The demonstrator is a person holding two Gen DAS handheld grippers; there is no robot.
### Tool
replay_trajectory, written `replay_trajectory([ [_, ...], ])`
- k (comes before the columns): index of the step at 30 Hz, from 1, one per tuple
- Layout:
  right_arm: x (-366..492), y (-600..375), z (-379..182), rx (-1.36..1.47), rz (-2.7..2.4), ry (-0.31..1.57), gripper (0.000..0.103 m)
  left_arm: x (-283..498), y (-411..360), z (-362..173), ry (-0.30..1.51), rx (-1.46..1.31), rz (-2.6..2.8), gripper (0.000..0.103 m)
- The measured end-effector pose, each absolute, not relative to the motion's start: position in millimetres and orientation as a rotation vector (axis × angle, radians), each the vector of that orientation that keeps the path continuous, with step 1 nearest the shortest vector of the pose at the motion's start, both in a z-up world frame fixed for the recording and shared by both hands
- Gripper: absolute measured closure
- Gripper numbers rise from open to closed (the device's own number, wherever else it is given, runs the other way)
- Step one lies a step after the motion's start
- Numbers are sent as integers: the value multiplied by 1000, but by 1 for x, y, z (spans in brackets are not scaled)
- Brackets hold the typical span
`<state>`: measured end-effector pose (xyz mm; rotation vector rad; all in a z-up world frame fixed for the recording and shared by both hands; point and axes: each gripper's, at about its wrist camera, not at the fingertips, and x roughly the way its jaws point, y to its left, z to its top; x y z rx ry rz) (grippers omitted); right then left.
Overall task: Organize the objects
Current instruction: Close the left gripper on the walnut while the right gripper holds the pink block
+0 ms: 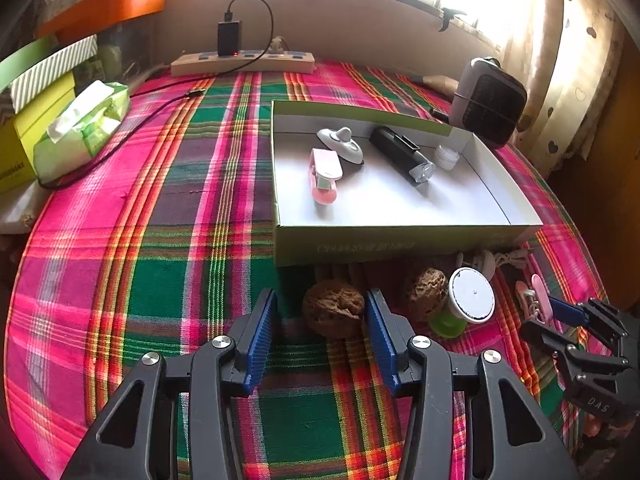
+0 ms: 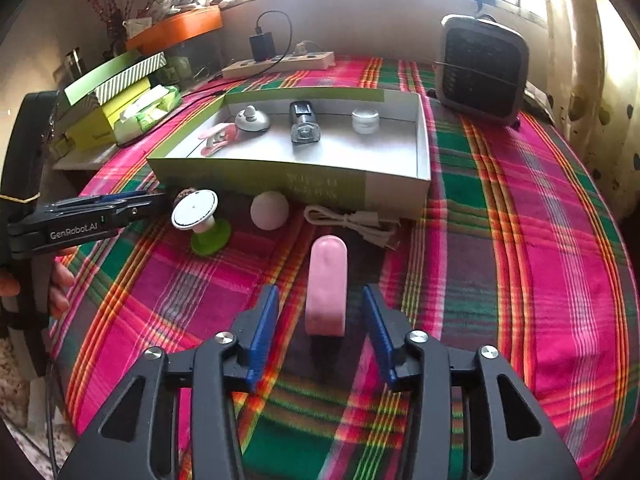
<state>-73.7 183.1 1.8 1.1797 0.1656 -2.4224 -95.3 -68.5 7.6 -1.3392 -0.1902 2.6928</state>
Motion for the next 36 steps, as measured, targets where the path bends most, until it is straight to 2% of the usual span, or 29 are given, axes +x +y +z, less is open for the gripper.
replay_trajectory([
  [3,-79,179,1,1184,-2452,213,58,-96,-65,7,-151,-1337,2706,59],
  [8,-83,183,1,1186,-2459,186,58,-99,-58,6,-85,-1345,2734,58],
  [17,-82,180,0,1184,-2468,229,58,-101,-55,5,-84,-1354,2766,58],
  [23,-83,183,0,1186,-2484,224,70,-101,-54,6,-80,-1355,2785,63],
  [27,-84,184,1,1185,-2486,222,76,-102,-56,6,-67,-1360,2805,74],
  [30,-83,183,1,1180,-2484,233,84,-100,-57,6,-81,-1357,2801,74],
  [36,-83,182,1,1178,-2487,243,84,-99,-58,6,-81,-1352,2798,74],
])
